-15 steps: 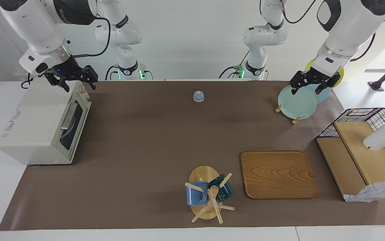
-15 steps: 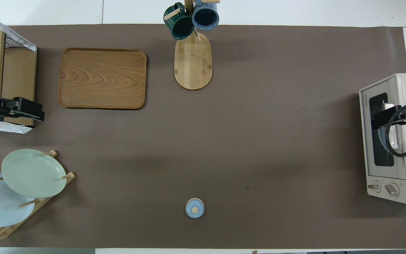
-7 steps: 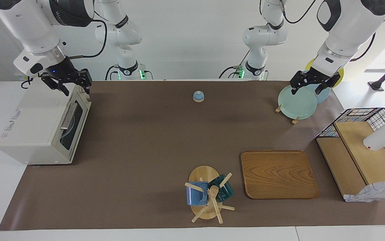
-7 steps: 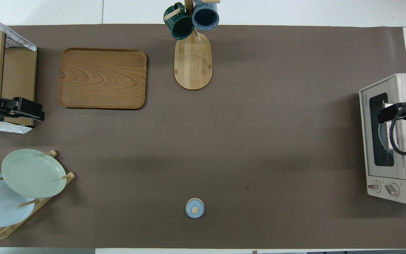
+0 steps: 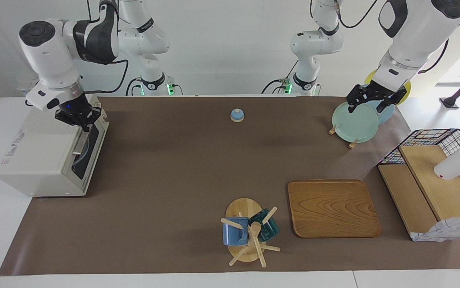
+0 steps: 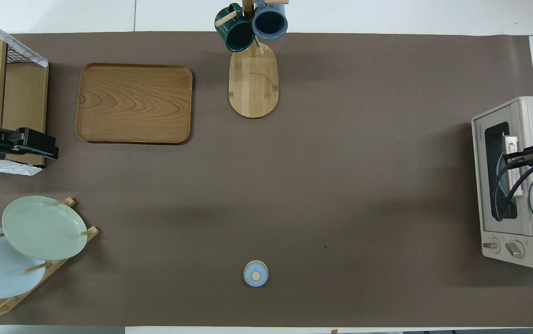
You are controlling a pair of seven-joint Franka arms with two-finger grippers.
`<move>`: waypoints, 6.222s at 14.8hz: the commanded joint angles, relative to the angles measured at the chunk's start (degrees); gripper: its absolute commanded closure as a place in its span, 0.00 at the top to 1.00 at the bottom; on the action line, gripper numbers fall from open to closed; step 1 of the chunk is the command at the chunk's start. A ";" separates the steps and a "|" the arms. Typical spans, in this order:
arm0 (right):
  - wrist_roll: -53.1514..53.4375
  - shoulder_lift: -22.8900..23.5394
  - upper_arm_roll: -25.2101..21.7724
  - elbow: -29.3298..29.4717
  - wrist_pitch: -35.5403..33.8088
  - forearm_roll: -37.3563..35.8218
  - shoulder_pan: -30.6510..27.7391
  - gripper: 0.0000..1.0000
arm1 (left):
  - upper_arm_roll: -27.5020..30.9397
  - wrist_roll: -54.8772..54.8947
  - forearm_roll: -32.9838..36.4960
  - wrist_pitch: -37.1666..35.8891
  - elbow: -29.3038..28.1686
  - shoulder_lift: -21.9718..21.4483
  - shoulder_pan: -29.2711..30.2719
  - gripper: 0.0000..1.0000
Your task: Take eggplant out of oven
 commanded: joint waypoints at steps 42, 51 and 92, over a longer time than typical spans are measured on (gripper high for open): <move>15.37 13.36 3.97 -10.72 24.39 5.91 4.98 0.16 | -0.37 0.63 0.84 -0.07 0.00 -0.25 0.56 1.00; 14.93 7.38 3.72 -6.30 3.89 4.24 1.39 0.37 | -0.37 0.63 0.84 -0.07 0.00 -0.25 0.56 1.00; 65.92 39.81 7.68 34.98 2.31 2.21 43.75 0.39 | -0.37 0.63 0.84 -0.07 0.00 -0.25 0.56 1.00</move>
